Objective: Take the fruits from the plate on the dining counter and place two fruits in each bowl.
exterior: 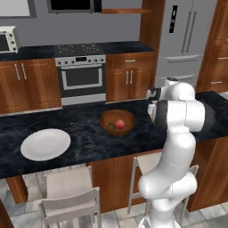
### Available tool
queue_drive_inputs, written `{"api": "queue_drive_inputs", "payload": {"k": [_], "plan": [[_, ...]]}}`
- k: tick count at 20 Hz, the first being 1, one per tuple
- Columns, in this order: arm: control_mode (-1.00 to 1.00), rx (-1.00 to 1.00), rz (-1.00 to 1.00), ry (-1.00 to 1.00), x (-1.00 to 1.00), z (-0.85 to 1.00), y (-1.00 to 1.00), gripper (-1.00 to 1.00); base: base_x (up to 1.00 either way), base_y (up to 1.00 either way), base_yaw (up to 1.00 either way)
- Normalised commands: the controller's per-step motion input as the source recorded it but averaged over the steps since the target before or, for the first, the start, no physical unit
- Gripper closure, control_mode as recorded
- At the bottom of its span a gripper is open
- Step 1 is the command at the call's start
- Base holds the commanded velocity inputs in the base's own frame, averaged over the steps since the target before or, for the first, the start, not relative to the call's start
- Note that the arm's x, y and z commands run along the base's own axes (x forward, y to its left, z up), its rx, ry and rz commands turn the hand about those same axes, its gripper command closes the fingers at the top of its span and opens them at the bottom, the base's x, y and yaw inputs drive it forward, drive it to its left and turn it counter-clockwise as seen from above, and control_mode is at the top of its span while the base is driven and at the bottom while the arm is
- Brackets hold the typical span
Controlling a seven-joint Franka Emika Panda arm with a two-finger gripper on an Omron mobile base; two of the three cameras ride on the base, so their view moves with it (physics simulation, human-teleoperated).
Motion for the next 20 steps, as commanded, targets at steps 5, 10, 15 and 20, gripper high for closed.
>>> {"api": "queue_drive_inputs", "payload": {"k": [5,10,15,20], "plan": [[-1.00,-0.03,0.00,-0.24,-0.56,0.97,0.51,-1.00,0.00,0.00,0.00],[-1.00,0.00,0.00,-0.33,-0.70,1.00,0.78,-1.00,0.00,0.00,0.00],[-1.00,-0.01,0.00,-0.39,-1.00,1.00,0.56,-1.00,0.00,0.00,0.00],[-1.00,-0.04,0.00,-0.33,-1.00,1.00,0.43,-1.00,0.00,0.00,0.00]]}}
